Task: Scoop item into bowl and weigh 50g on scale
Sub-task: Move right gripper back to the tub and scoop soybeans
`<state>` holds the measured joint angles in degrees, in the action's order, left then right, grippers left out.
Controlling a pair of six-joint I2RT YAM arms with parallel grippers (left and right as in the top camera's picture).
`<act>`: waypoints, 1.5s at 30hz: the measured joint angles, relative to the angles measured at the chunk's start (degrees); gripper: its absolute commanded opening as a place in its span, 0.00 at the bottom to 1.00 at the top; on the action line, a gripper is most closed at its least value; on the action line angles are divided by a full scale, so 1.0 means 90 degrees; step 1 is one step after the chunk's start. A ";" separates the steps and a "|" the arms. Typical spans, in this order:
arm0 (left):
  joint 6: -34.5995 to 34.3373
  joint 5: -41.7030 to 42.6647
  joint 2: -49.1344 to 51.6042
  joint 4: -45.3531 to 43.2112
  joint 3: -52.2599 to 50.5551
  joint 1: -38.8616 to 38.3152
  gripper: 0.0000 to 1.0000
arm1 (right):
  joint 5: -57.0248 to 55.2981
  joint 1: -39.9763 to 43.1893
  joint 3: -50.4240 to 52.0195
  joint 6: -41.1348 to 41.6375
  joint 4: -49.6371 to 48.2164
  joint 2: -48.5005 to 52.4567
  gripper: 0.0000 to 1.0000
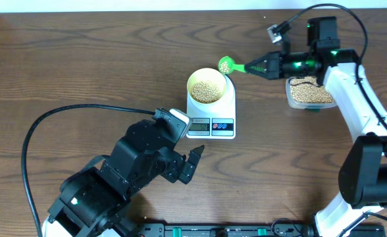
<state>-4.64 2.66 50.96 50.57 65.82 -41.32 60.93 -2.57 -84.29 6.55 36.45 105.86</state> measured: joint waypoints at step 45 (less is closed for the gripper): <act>-0.0002 0.0000 0.0000 0.0000 0.0000 0.0000 0.98 | -0.3191 0.2378 -0.0002 -0.1302 0.2242 0.0000 0.01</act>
<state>-4.67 2.66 50.96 50.57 65.82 -41.32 32.21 18.83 -84.31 -5.17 56.62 105.86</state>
